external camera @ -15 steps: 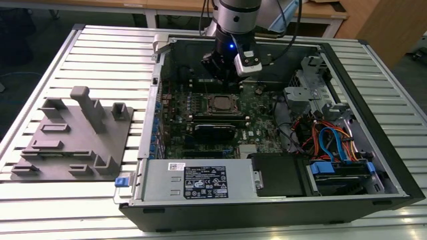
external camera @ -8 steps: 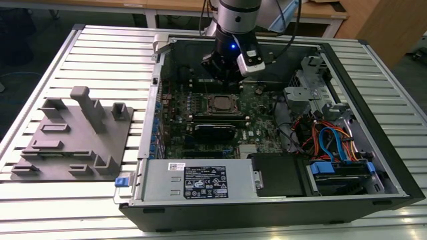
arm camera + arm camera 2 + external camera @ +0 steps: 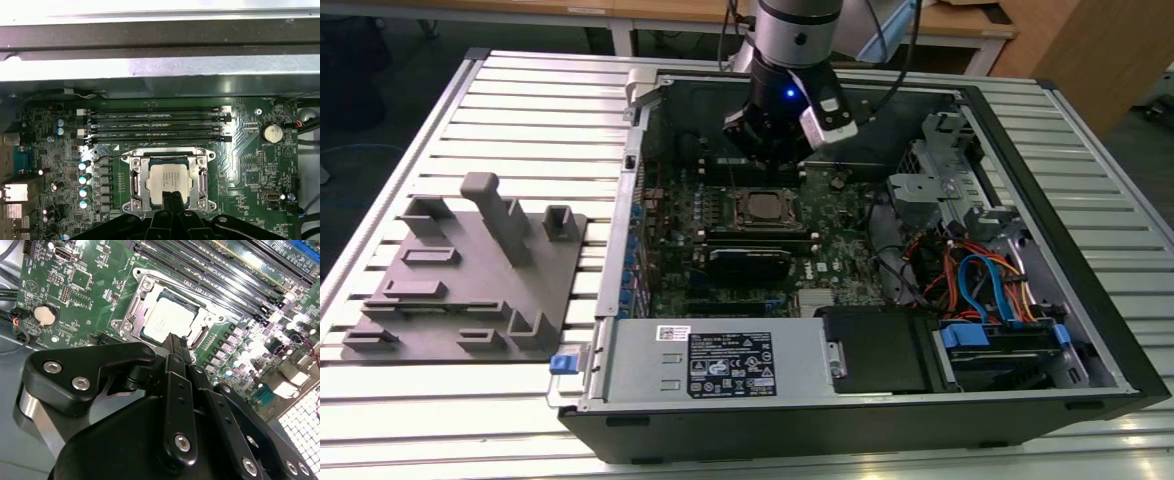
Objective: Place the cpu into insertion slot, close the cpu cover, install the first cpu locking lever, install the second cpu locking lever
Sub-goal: 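Install the first cpu locking lever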
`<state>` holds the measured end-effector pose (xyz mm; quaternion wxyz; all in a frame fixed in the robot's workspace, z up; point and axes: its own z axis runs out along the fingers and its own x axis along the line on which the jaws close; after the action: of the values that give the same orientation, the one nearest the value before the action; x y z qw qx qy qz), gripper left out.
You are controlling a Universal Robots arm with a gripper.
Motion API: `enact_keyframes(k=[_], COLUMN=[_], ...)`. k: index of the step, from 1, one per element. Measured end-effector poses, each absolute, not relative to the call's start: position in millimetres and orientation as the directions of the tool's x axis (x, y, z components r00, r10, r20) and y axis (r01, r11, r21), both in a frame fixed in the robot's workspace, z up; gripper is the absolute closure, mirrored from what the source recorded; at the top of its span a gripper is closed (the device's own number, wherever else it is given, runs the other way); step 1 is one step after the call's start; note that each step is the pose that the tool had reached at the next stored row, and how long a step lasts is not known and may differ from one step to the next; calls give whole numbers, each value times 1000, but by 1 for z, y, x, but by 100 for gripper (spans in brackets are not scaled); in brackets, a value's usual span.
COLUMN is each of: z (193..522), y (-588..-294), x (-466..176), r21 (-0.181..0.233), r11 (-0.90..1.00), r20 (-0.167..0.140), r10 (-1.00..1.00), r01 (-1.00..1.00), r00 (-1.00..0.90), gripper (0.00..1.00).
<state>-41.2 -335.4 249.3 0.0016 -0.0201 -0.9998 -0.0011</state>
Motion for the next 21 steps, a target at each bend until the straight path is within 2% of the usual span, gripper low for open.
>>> enact_keyframes(k=[21], z=[249], y=[-335], x=[-55], r21=[2], r11=[999], r20=[1], r10=[-34], r01=[-34], r00=[-999], gripper=[90])
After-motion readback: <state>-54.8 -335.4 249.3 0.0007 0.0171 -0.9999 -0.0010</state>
